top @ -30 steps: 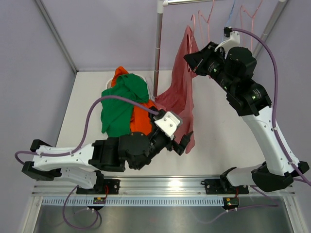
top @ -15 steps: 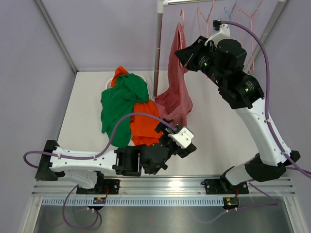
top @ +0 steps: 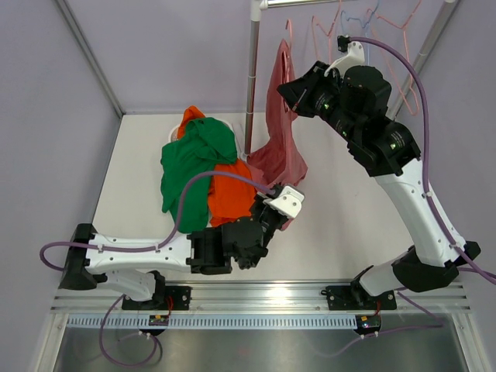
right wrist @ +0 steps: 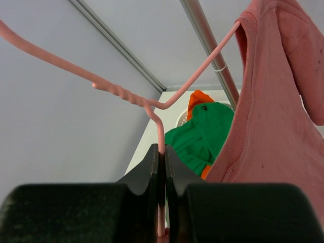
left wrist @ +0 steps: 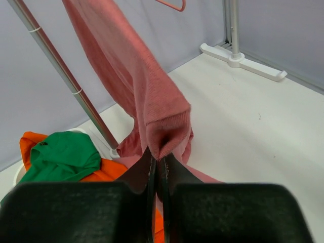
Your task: Remove the t-shirt from the hanger
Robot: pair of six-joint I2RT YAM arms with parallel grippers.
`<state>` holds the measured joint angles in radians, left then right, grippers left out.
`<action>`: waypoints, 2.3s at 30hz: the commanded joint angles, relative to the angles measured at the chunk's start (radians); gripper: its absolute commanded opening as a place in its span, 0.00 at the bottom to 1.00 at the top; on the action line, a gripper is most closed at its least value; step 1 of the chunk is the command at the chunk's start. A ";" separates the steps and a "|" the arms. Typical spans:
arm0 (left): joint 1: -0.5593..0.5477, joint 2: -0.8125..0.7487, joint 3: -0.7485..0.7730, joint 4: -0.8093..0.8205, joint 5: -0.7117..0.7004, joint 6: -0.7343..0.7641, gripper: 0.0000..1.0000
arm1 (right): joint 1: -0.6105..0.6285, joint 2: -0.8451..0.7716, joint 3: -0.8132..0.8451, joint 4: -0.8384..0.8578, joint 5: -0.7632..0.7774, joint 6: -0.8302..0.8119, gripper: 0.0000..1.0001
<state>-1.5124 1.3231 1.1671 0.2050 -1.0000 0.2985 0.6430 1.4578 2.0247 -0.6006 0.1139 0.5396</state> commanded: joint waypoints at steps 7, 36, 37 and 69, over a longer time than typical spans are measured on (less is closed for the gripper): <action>0.008 0.002 0.065 -0.027 0.008 -0.033 0.00 | 0.014 -0.030 0.017 0.078 0.032 -0.004 0.00; -0.297 -0.036 -0.176 0.137 -0.254 -0.103 0.00 | -0.008 0.201 0.473 -0.204 -0.083 -0.001 0.00; -0.267 -0.051 -0.187 0.113 -0.230 -0.131 0.00 | -0.008 0.184 0.476 -0.243 -0.109 0.006 0.00; 0.673 0.174 0.787 -0.288 0.285 0.091 0.00 | -0.008 -0.258 -0.063 -0.180 -0.016 -0.092 0.00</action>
<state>-0.8570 1.4956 1.8782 -0.0818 -0.7555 0.3183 0.6403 1.1870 1.9022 -0.8803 0.0265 0.5102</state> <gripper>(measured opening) 0.025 0.109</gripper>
